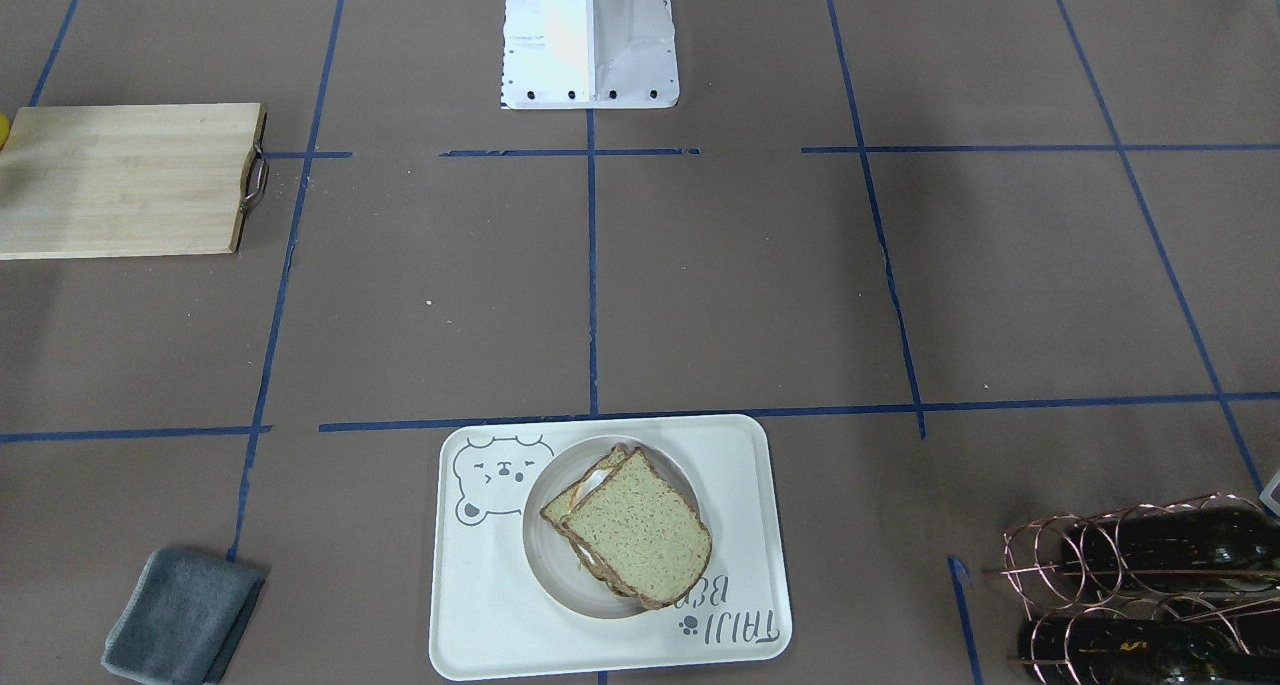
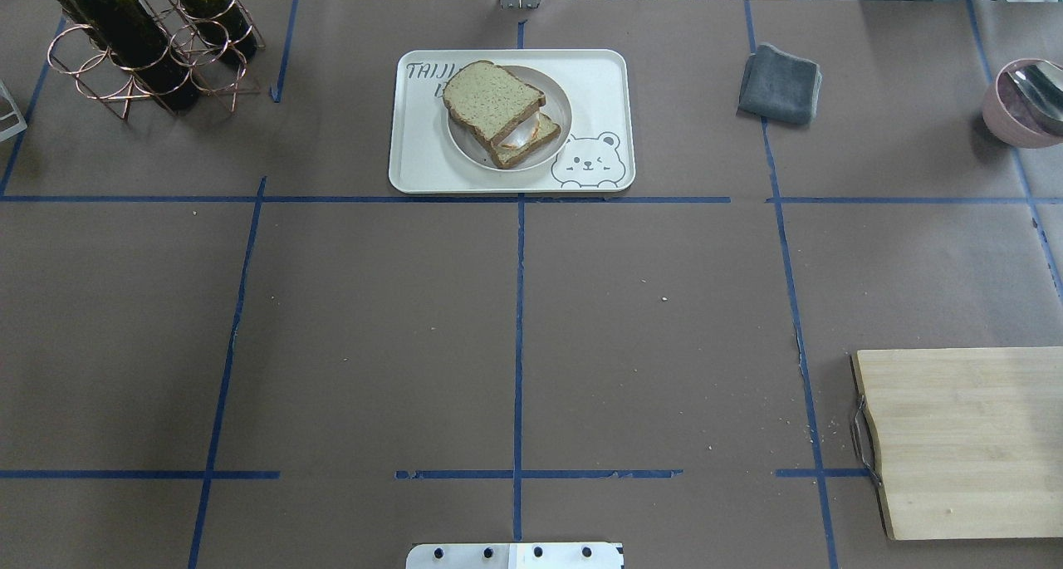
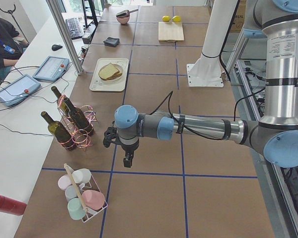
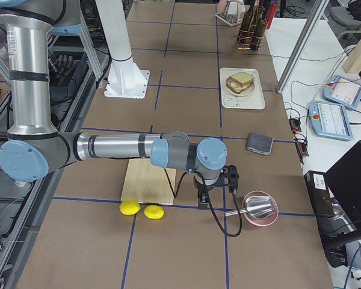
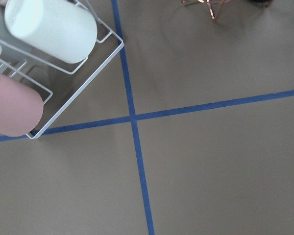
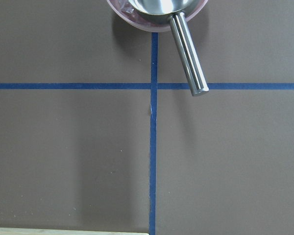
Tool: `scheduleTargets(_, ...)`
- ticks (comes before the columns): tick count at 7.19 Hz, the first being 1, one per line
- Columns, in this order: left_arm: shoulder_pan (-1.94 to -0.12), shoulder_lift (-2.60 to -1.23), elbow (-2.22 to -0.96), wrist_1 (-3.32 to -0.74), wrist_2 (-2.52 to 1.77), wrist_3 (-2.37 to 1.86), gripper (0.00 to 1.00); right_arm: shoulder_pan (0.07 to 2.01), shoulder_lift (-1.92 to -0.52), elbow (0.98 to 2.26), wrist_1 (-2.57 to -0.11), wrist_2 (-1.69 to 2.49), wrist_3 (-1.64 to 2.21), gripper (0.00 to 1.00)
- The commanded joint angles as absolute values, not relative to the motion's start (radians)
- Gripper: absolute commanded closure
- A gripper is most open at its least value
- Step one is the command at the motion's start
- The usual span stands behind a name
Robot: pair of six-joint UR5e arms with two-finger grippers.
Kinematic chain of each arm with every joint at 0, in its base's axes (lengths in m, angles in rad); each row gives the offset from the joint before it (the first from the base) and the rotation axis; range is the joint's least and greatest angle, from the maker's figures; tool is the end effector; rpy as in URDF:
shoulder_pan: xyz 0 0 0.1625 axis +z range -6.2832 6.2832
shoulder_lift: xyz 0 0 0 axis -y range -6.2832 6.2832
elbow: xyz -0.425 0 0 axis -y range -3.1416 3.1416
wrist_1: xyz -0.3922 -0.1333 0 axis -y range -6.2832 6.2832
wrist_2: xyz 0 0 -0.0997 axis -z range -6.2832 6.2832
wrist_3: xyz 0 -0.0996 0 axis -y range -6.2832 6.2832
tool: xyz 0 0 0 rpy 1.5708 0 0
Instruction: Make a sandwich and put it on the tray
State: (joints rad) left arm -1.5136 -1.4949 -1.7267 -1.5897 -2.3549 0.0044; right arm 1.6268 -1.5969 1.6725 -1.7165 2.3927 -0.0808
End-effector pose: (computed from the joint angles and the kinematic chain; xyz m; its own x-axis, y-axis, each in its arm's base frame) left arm -0.0363 -0.4677 0.6153 0.7026 0.1145 -0.7023 -0.0600 0.9930 0.1018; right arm 0.0868 -0.4706 0.6324 0.6792 0.0087 0.7339 -0.0010 0.9999 -0.0108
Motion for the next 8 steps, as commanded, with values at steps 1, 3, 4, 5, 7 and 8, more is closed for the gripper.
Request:
scheduleTargets(1,-1.522,-1.488,-1.71,-1.594,-2.37,0.011,0.0,1.629,-1.608,1.674,-1.717,2.393,-0.078,0.0)
scheduleTargets(3,-1.531,-1.489,-1.71,-1.589,-2.37,0.011,0.0,1.629,-1.614,1.674,-1.715,2.391,-0.08,0.0)
scheduleTargets(4,-1.545,-1.493,-1.716,-1.586,-2.37,0.011,0.0,1.629,-1.621,1.677,-1.715,2.391,-0.081,0.0)
scheduleTargets(5,-1.552,-1.494,-1.721,-1.585,-2.37,0.011,0.0,1.629,-1.632,1.675,-1.715,2.391,-0.084,0.0)
scheduleTargets(7,-1.555,-1.502,-1.721,-1.583,-2.368,0.011,0.0,1.631,-1.649,1.675,-1.701,2.391,-0.086,0.0)
scheduleTargets(8,-1.555,-1.502,-1.721,-1.583,-2.368,0.011,0.0,1.631,-1.652,1.675,-1.695,2.391,-0.083,0.0)
